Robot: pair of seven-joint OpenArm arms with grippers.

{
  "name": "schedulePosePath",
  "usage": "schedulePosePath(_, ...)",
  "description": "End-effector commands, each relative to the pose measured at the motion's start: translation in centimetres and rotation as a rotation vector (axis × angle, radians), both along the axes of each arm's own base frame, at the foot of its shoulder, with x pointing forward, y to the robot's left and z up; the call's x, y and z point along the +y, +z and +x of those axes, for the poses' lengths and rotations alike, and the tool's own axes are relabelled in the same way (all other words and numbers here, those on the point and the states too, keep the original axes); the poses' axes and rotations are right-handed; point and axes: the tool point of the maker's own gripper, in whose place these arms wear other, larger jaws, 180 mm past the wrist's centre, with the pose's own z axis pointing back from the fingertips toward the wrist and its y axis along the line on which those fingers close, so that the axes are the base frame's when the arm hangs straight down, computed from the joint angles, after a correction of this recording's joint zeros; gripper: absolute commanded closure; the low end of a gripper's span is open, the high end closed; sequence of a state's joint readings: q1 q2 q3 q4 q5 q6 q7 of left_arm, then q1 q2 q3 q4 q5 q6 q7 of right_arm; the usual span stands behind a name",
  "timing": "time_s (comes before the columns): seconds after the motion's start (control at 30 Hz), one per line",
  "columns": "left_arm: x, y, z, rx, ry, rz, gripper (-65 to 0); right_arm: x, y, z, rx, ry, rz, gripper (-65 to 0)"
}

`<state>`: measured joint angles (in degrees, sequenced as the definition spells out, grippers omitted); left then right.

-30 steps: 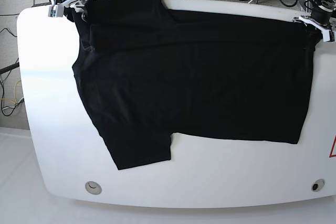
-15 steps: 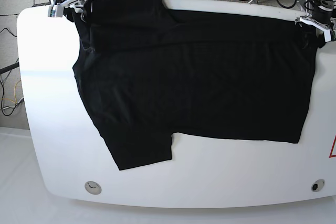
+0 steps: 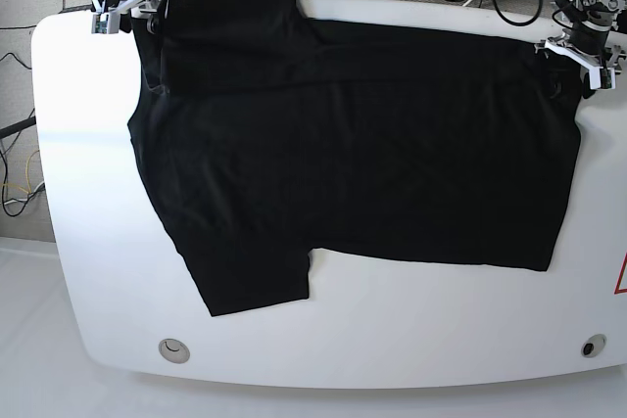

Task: Fold the T-shirt properly
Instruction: 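Open both grippers and raise them off the shirt edge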

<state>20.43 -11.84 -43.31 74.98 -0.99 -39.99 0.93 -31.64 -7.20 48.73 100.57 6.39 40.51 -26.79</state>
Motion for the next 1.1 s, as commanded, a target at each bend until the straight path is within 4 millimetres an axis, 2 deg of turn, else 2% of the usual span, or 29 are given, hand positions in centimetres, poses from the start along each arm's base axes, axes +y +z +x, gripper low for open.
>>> schedulePosePath(0.0, 0.4, 1.4, 0.5, -0.014, -0.010, 0.034, -42.0, -0.4, 0.0, -1.3, 0.089, 0.017, -0.046, -34.4)
schedulePosePath(0.2, 0.4, 2.7, 1.9, 0.026, -0.022, 0.080, -42.0, -0.6, 1.0, -0.6, 0.096, 0.027, -0.073, -34.4)
schedulePosePath(0.4, 1.9, 4.8, 1.8, 0.018, 0.012, 0.138, -42.0, -0.7, 2.1, 0.0, 0.076, 0.037, -0.099, -34.4)
schedulePosePath(0.7, 2.7, 7.2, 2.1, -0.026, 0.023, 0.191, -42.0, -0.8, 2.5, 0.3, 0.066, 0.042, -0.108, -34.4)
schedulePosePath(0.93, 2.4, 8.6, 2.5, -0.046, 0.010, 0.223, -42.0, -0.9, 4.0, 1.3, 0.029, 0.055, -0.144, -34.8)
schedulePosePath(1.07, 2.3, 9.4, 2.9, -0.047, 0.004, 0.246, -42.0, -1.0, 5.0, 2.1, 0.001, 0.062, -0.164, -37.9)
